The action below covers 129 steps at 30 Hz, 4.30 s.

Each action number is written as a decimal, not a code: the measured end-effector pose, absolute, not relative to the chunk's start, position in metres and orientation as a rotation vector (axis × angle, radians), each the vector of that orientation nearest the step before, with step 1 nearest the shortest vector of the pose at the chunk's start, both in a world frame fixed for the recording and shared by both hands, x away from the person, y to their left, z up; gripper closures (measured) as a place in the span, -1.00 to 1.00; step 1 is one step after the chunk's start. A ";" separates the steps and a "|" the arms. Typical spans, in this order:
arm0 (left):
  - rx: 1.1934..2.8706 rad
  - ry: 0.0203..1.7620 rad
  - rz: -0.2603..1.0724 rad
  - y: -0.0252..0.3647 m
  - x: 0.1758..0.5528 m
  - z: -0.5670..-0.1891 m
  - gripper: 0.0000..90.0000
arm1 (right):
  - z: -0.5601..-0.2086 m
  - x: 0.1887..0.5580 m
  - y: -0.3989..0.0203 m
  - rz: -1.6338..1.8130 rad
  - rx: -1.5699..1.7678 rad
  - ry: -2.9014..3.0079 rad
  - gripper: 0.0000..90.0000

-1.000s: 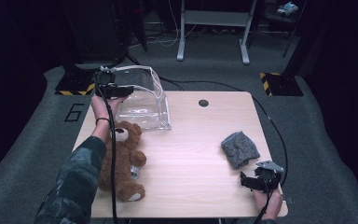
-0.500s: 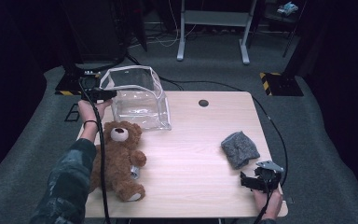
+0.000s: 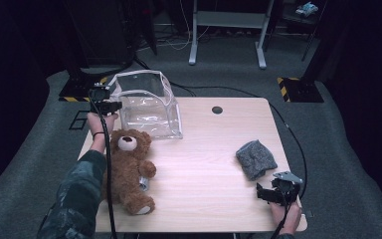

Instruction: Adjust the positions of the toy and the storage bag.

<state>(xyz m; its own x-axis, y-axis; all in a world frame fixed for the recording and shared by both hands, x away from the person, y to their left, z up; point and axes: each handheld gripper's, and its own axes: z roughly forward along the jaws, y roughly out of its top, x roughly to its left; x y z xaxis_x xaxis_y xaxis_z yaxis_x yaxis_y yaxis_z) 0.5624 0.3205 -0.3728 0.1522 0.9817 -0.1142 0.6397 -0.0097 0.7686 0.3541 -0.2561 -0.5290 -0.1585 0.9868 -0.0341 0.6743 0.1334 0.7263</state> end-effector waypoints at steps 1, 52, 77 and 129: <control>1.727 1.563 0.616 0.320 0.562 -0.373 0.87 | -0.529 0.354 -0.256 0.786 1.592 1.897 -0.95; 1.832 1.200 0.424 0.200 0.536 -0.380 0.89 | -0.529 0.353 -0.256 0.782 1.584 1.895 -0.95; 1.667 1.424 0.624 0.235 0.517 -0.334 -0.32 | -0.529 0.354 -0.256 0.781 1.588 1.895 -0.95; 1.933 1.167 0.226 0.208 0.501 -0.363 0.73 | -0.473 0.367 -0.238 0.873 1.487 1.979 -0.90</control>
